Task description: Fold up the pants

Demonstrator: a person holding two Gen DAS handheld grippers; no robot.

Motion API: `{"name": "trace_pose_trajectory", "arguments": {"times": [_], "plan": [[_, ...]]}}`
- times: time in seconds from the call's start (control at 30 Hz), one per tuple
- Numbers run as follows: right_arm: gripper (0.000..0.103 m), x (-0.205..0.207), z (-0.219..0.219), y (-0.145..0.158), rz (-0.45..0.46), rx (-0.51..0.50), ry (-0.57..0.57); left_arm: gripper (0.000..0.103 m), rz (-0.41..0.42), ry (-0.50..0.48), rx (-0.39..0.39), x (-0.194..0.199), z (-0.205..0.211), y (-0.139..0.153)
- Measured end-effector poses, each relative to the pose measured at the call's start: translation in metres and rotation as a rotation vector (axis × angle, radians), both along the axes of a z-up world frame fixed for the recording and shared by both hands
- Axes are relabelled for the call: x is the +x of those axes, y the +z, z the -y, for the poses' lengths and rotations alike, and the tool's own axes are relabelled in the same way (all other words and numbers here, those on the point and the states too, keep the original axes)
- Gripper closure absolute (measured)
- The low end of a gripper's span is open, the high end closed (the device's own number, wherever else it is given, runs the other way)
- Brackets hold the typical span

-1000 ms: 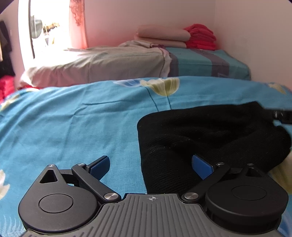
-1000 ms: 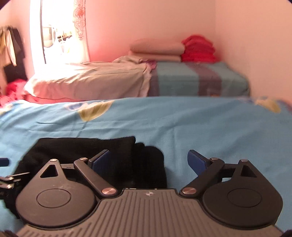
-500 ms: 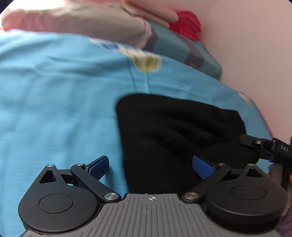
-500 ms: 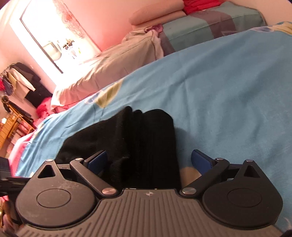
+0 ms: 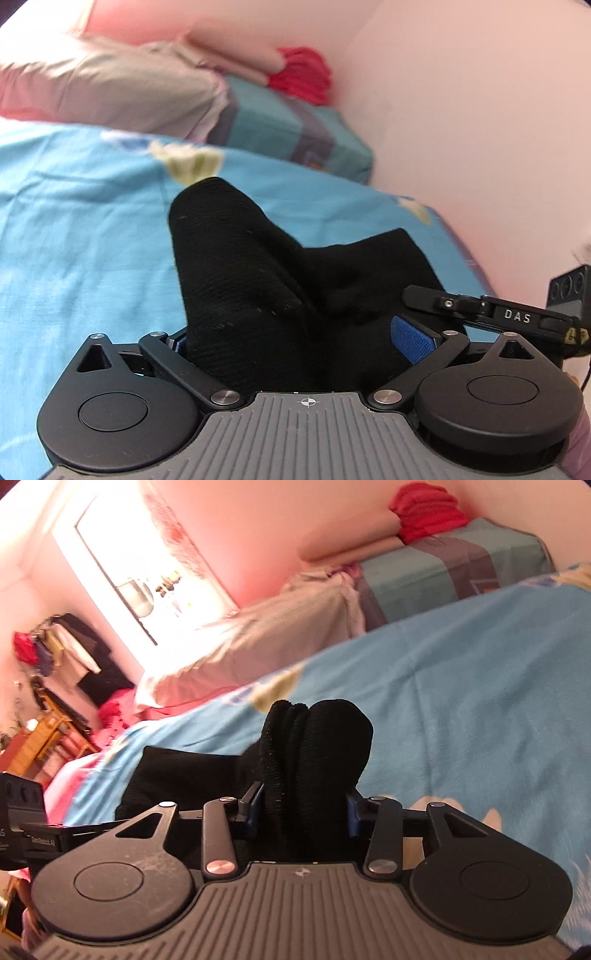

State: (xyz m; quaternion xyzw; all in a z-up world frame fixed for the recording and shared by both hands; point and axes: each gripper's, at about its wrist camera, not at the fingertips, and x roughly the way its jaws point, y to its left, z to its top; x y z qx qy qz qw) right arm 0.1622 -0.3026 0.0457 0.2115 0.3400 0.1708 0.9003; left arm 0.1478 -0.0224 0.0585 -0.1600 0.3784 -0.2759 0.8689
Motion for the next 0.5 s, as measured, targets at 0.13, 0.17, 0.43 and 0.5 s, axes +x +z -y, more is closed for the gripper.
{"name": "trace_pose_trajectory", "arguments": {"times": [0.13, 0.17, 0.43, 0.5], "plan": [[0.054, -0.047, 0.008, 0.024, 0.021, 0.024, 0.008, 0.000, 0.023, -0.004, 0.050, -0.048, 0.001, 0.014], [0.051, -0.059, 0.011, 0.024, 0.012, 0.041, -0.001, 0.000, 0.003, -0.012, 0.067, -0.058, 0.003, 0.011], [0.035, -0.116, 0.026, -0.006, -0.060, -0.162, -0.240, 0.000, -0.042, 0.098, 0.320, -0.108, 0.016, -0.035], [0.035, -0.133, 0.016, 0.018, 0.099, -0.182, -0.279, 0.000, -0.009, 0.118, 0.352, -0.116, 0.022, -0.028]]}}
